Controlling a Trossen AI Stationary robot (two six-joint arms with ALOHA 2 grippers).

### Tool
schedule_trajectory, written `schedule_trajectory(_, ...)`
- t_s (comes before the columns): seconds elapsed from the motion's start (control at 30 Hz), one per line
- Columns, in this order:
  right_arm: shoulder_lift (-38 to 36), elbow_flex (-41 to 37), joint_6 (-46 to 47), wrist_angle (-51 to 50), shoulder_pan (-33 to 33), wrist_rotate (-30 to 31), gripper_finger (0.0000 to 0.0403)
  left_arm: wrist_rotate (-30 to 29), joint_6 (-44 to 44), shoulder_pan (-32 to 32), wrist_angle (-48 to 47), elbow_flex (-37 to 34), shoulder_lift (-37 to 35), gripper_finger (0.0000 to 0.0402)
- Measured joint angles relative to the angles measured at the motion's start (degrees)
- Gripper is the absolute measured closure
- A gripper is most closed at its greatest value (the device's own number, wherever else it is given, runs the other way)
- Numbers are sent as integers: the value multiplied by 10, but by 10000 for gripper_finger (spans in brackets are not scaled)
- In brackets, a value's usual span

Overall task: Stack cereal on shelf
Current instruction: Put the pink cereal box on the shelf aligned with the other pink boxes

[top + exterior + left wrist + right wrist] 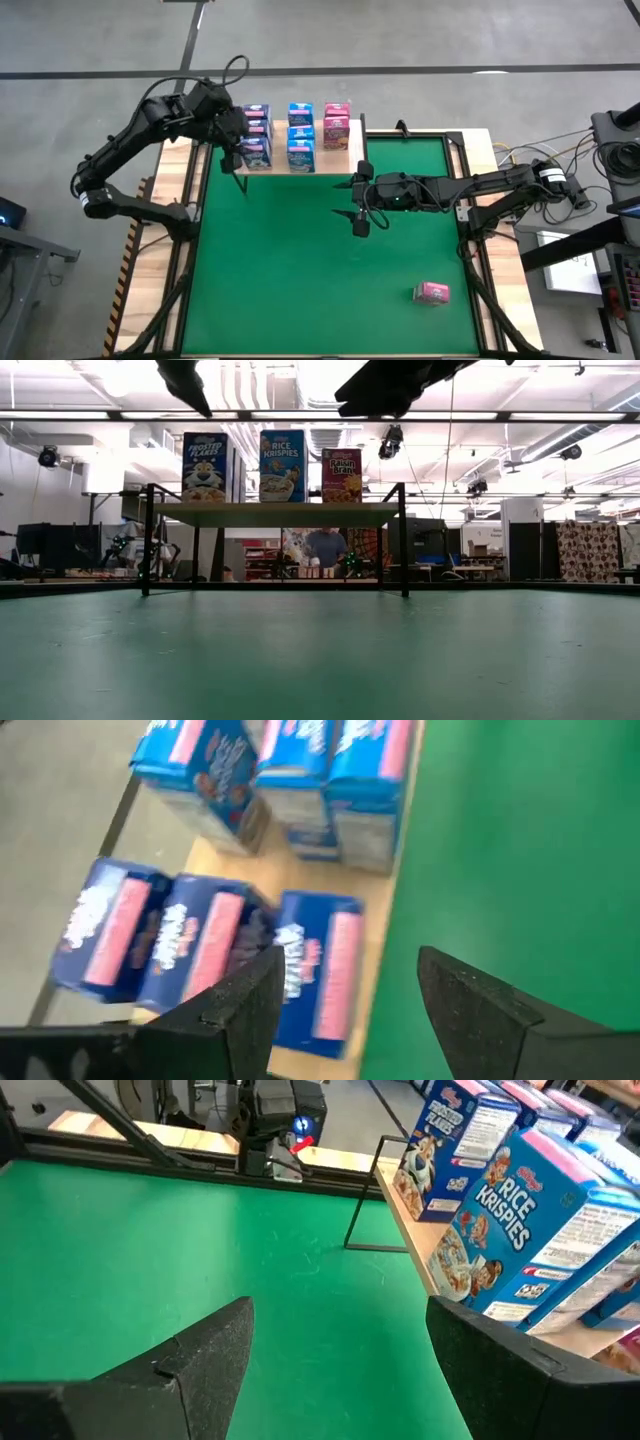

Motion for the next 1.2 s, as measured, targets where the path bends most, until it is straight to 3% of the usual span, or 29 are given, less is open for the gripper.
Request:
schedule_trajectory(0.17,0,11,68,-50,1,0,117,18,-70,-65,41,-15,-27,189)
schedule_trajectory(0.27,0,32,135,-114,1,0,117,17,-95,-137,140,-60,-57,189)
schedule_trajectory(0.5,0,100,245,-266,25,-1,117,-70,-138,-322,402,-204,-113,189)
schedule_trajectory(0.7,0,148,359,-388,55,-13,117,-105,-139,-427,541,-292,-123,189)
schedule_trajectory(1.0,0,167,557,-478,60,-125,117,-135,-138,-470,659,-359,-116,189)
schedule_trajectory(1.2,0,167,629,-503,91,-149,117,-135,-141,-470,751,-417,-115,189)
